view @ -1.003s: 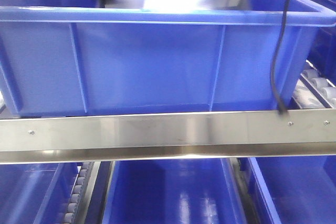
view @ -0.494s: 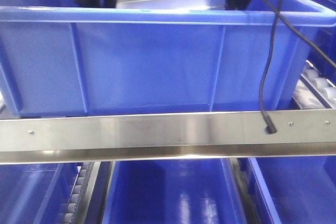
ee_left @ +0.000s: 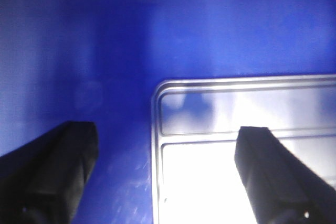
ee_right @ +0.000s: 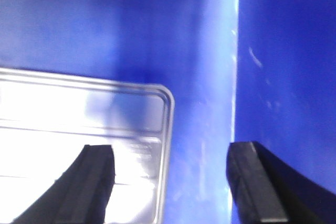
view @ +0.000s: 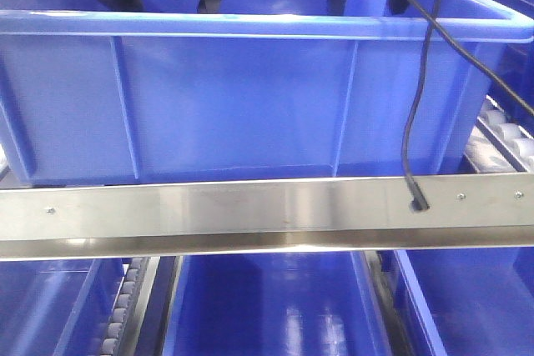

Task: Grab silver tray and place in blue box

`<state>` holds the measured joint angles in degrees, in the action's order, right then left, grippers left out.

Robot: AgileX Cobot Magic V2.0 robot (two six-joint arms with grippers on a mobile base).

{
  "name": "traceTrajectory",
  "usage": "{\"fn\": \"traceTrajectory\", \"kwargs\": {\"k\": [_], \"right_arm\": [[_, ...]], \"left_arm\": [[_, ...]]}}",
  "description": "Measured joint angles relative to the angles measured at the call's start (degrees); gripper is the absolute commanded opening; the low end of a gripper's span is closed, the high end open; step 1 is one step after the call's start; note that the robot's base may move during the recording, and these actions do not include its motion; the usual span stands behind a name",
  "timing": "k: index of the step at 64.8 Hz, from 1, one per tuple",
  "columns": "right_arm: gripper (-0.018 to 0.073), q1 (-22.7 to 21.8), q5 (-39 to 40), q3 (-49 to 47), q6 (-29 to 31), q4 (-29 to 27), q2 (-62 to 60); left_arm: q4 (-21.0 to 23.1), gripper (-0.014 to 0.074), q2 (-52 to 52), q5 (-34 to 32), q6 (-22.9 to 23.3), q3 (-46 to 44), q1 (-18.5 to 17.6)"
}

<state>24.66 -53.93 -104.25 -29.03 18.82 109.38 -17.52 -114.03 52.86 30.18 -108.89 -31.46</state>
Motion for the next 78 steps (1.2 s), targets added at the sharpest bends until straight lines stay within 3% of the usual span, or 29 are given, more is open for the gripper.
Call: {"fn": "traceTrajectory", "kwargs": {"k": [12,22,30,42,62,78], "right_arm": [[0.0259,0.68,-3.18,0.0,0.29,-0.04,-6.04],[0.004,3.06,-6.04,0.16,2.6,-0.04,-11.73],[0.0056,5.22,-6.43,3.45,3.74,-0.04,-16.56],[0.0056,6.75,-4.39,13.73,3.96,-0.04,-25.04],[0.0056,6.87,6.62,39.95,3.98,0.06,-42.61],[0.0056,6.87,20.5,60.64,4.08,0.66,-57.63]], "left_arm": [[0.81,0.0432,6.4,4.79,-4.01,-0.88,0.0],[1.04,0.0298,12.56,5.93,-6.9,-0.09,-1.02],[0.4,0.0139,18.55,5.93,-10.66,3.6,-3.29],[0.03,-0.0108,29.67,2.32,-11.76,16.82,-5.0],[1.26,-0.0098,52.6,-11.5,-11.88,46.47,-5.0],[1.49,-0.0098,72.04,-25.01,-11.88,68.75,-5.0]]}}
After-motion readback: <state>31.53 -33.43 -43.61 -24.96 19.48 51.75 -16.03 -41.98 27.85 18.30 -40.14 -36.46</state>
